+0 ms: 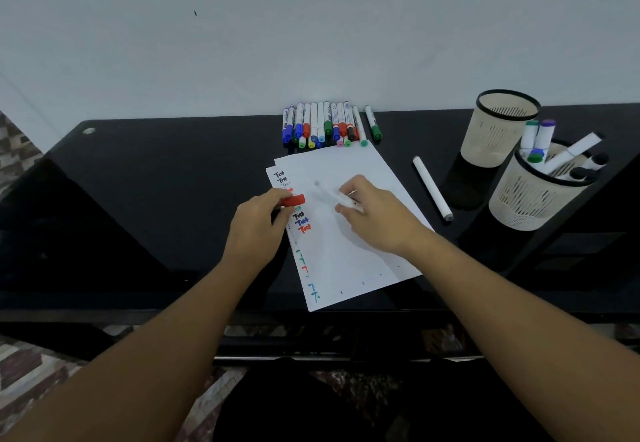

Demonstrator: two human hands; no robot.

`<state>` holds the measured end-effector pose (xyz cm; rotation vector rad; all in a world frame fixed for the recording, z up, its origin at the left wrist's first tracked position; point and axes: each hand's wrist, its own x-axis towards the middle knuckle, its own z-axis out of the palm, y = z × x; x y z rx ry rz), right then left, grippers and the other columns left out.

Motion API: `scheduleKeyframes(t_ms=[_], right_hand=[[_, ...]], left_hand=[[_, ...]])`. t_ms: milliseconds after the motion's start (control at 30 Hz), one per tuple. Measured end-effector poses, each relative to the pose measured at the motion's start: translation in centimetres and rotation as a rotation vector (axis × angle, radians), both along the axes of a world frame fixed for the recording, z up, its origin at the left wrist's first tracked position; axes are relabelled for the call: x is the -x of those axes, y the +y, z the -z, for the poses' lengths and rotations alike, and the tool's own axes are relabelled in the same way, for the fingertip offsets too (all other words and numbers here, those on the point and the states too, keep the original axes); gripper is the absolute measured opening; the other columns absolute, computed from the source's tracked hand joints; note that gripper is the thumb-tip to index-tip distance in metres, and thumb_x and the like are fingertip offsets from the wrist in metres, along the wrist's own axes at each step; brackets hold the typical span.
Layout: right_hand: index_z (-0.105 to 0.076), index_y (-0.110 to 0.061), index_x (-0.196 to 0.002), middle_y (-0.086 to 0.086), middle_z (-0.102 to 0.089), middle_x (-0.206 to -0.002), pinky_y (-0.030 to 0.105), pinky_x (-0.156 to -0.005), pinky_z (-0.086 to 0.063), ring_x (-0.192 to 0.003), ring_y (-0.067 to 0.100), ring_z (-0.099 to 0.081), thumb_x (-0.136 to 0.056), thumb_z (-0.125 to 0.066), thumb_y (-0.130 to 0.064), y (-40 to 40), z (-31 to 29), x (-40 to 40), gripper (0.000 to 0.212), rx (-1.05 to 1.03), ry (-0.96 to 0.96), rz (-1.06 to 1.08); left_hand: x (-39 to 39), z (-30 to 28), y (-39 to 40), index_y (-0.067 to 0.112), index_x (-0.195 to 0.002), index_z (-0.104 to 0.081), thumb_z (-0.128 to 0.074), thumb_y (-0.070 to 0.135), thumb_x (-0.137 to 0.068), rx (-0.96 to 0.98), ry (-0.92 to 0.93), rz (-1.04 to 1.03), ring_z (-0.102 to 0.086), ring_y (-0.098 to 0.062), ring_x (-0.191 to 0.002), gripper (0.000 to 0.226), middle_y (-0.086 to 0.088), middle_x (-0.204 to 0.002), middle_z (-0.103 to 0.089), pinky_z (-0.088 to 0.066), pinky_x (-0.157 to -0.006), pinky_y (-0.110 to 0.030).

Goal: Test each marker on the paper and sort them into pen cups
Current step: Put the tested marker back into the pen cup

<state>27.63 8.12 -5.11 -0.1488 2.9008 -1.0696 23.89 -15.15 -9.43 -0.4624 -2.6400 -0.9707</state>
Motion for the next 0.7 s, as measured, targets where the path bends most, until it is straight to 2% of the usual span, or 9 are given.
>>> scheduleKeyframes(t_ms=[33,100,400,500,600,700], right_hand=[[-0.049,-0.027,-0.127,0.0,-0.067,-0.114,0.044,-0.08,-0.057,-0.085,0.021,-0.065,-0.107,-0.053,-0.028,0.3,0.0,0.2,0.021,-0.137,0.038,-0.022],[-0.054,-0.029,-0.13,-0.002,-0.065,-0.111,0.042,-0.078,-0.055,-0.088,0.019,-0.061,-0.106,-0.053,-0.027,0.7,-0.2,0.4,0.023,-0.27,0.088,-0.047],[-0.057,-0.037,-0.133,-0.008,-0.055,-0.103,0.036,-0.08,-0.047,-0.089,0.017,-0.056,-0.107,-0.053,-0.031,0.5,0.5,1.1,0.027,-0.323,0.146,-0.138],[-0.054,-0.037,-0.133,-0.012,-0.052,-0.103,0.039,-0.086,-0.043,-0.093,0.017,-0.056,-0.107,-0.051,-0.031,-0.1,0.6,1.4,0.027,-0.365,0.172,-0.174],[-0.049,-0.035,-0.134,-0.013,-0.052,-0.106,0.044,-0.099,-0.038,-0.093,0.015,-0.052,-0.108,-0.047,-0.032,-0.2,0.3,1.4,0.026,-0.423,0.193,-0.193],[-0.045,-0.033,-0.139,-0.008,-0.062,-0.122,0.045,-0.107,-0.029,-0.099,0.017,-0.057,-0.11,-0.039,-0.045,-0.1,0.3,1.3,0.032,-0.459,0.193,-0.216]], left_hand=[[-0.1,0.0,0.1,0.022,-0.124,-0.066,-0.063,0.023,-0.099,0.007,0.008,0.008,-0.064,-0.01,-0.102,0.025,0.005,-0.117,-0.071,-0.057,-0.087,-0.035],[-0.2,0.0,0.1,0.02,-0.124,-0.066,-0.063,0.023,-0.1,0.003,0.017,0.019,-0.064,-0.011,-0.1,0.025,0.005,-0.116,-0.071,-0.057,-0.086,-0.036],[-0.8,-0.4,0.5,0.016,-0.124,-0.069,-0.066,0.024,-0.098,0.096,0.115,0.086,-0.064,-0.013,-0.085,0.027,0.0,-0.107,-0.074,-0.057,-0.079,-0.035],[-0.8,-0.3,0.4,0.014,-0.119,-0.071,-0.069,0.021,-0.096,0.131,0.185,0.113,-0.066,-0.017,-0.083,0.024,-0.002,-0.103,-0.075,-0.055,-0.08,-0.037],[-0.9,-0.4,0.4,0.011,-0.118,-0.072,-0.071,0.017,-0.094,0.14,0.23,0.122,-0.067,-0.02,-0.085,0.025,-0.003,-0.103,-0.075,-0.054,-0.082,-0.036],[-1.2,-0.3,0.6,0.011,-0.119,-0.072,-0.072,0.016,-0.094,0.161,0.248,0.145,-0.067,-0.022,-0.087,0.026,-0.004,-0.103,-0.075,-0.051,-0.084,-0.034]])
